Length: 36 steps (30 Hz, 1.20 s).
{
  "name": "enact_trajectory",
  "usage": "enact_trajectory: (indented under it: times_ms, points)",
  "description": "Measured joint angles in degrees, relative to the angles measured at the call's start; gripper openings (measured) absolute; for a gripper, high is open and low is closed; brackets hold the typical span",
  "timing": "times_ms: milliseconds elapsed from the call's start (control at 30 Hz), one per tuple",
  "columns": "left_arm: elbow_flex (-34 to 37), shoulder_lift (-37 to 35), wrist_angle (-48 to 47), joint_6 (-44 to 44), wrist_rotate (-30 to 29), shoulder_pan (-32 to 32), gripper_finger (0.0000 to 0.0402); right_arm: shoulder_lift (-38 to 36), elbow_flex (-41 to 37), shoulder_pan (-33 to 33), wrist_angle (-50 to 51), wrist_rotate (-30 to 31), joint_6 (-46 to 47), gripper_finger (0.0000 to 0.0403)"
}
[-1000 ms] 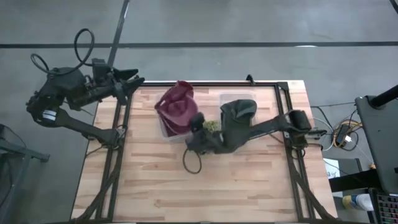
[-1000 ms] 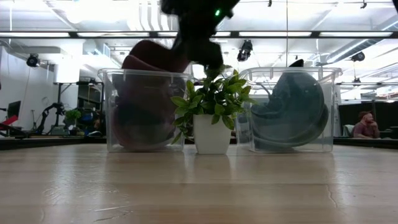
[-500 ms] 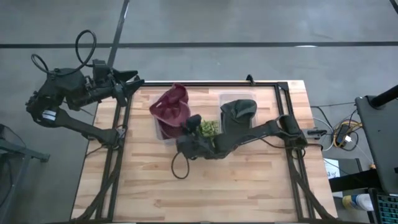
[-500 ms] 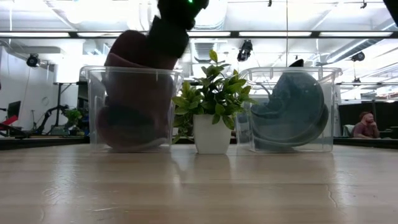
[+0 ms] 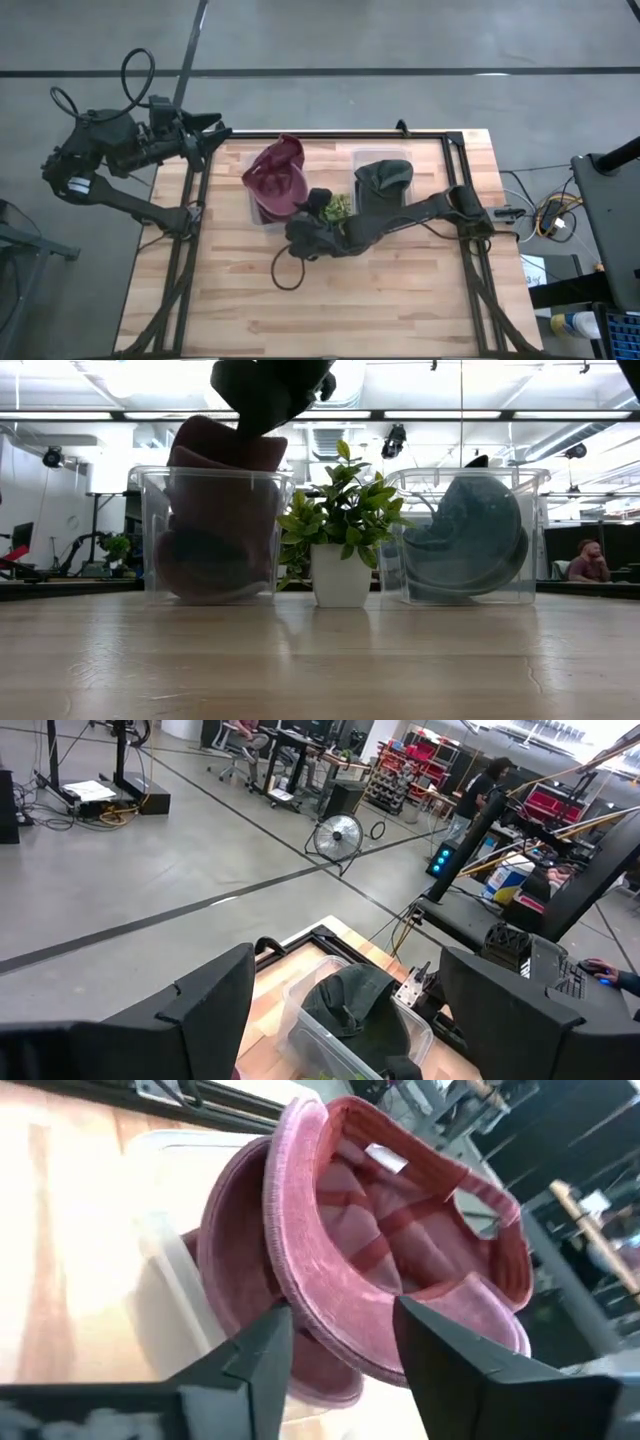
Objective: Pick & Place hat
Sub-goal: Put the red cap into the left transparent bin
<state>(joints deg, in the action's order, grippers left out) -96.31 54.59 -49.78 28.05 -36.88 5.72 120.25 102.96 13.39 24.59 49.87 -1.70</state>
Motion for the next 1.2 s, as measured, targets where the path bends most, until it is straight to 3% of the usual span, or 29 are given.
enact_trajectory:
  times_ms: [167,333,400,500,600,700,800,900,1033,1200]
  points:
    - [0.00,0.02,0.01,0.00,0.00,0.00,0.0310,-0.85,0.00,1.22,3.24,-0.30,8.13,0.0216]
    - [0.00,0.02,0.00,0.00,0.00,0.00,0.0310,-1.03,-0.05,3.15,9.29,-6.30,13.04,0.0250]
    - [0.00,0.10,0.00,0.00,-0.02,0.00,0.0310,-1.03,-0.07,4.43,9.18,-5.34,12.55,0.0254]
    - [0.00,0.34,0.00,-0.02,-0.02,0.00,0.0310,-1.03,-0.04,5.99,5.99,1.29,7.32,0.0246]
    - [0.00,0.69,-0.01,-0.02,-0.02,0.00,0.0310,-1.04,1.63,5.13,2.64,2.30,3.67,0.0222]
    - [0.00,1.05,-0.02,-0.02,-0.04,0.00,0.0310,-1.25,5.08,2.42,1.84,-0.70,4.83,0.0179]
    - [0.00,1.35,-0.09,-0.02,-0.02,0.00,0.0310,-1.31,8.88,-0.48,2.14,-5.98,6.47,0.0112]
    - [0.00,1.42,-0.13,-0.02,0.00,0.00,0.0310,-1.31,12.95,-3.24,2.33,-15.83,6.11,0.0032]
    - [0.00,1.38,-0.06,-0.02,-0.02,0.00,0.0310,-0.96,18.35,-7.75,8.29,-30.63,14.18,0.0011]
    - [0.00,1.40,-0.04,-0.02,-0.01,0.00,0.0310,0.94,22.02,-12.24,19.53,-35.48,21.08,0.0008]
